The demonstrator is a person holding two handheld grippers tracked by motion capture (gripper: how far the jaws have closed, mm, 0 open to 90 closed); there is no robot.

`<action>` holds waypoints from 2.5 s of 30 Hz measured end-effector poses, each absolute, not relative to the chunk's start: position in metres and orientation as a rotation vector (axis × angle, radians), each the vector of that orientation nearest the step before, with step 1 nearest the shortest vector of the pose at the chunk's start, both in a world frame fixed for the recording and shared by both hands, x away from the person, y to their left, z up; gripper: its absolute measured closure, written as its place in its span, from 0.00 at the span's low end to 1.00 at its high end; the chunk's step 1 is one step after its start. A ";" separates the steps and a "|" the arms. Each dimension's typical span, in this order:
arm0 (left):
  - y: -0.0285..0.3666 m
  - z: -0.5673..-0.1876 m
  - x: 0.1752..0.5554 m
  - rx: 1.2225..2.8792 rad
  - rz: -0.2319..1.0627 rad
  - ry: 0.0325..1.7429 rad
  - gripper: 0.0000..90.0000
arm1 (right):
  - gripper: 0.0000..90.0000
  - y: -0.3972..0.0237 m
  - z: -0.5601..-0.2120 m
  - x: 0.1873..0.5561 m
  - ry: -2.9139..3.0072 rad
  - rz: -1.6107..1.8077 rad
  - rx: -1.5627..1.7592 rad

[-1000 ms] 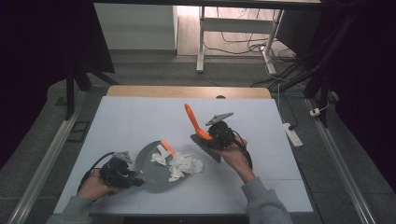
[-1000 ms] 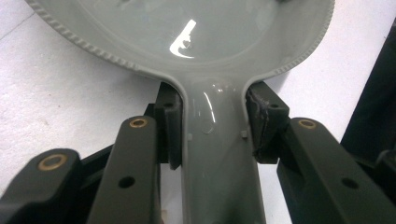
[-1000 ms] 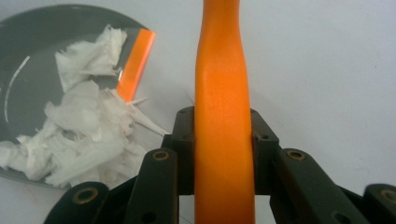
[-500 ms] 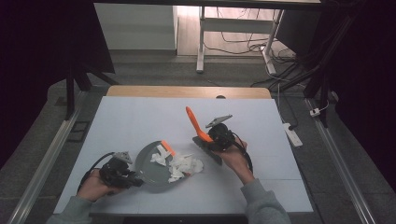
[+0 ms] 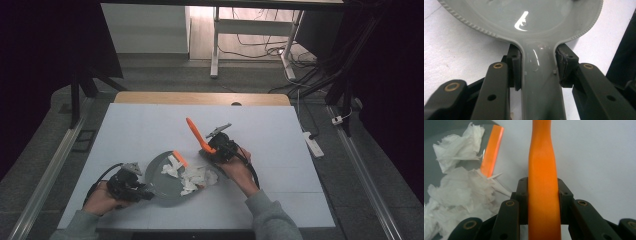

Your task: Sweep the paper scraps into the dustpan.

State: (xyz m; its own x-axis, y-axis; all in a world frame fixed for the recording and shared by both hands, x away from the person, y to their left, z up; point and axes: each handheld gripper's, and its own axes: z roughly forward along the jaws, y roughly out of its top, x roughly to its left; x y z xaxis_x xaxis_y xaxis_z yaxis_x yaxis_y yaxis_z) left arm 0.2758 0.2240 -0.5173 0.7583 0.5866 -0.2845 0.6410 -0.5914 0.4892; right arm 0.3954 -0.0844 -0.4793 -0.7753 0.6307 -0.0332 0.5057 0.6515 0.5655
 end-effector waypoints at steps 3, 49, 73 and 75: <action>0.223 -0.517 0.276 2.376 -0.124 0.916 0.68 | 0.78 -0.075 -0.480 0.392 2.660 0.799 0.911; 0.220 -0.519 0.276 2.369 -0.131 0.918 0.68 | 0.78 -0.055 -0.452 0.392 2.588 0.945 0.874; 0.217 -0.522 0.275 2.363 -0.131 0.935 0.68 | 0.78 -0.028 -0.483 0.385 2.666 0.876 0.901; 0.217 -0.522 0.275 2.365 -0.127 0.935 0.68 | 0.78 -0.019 -0.481 0.376 2.664 0.858 0.858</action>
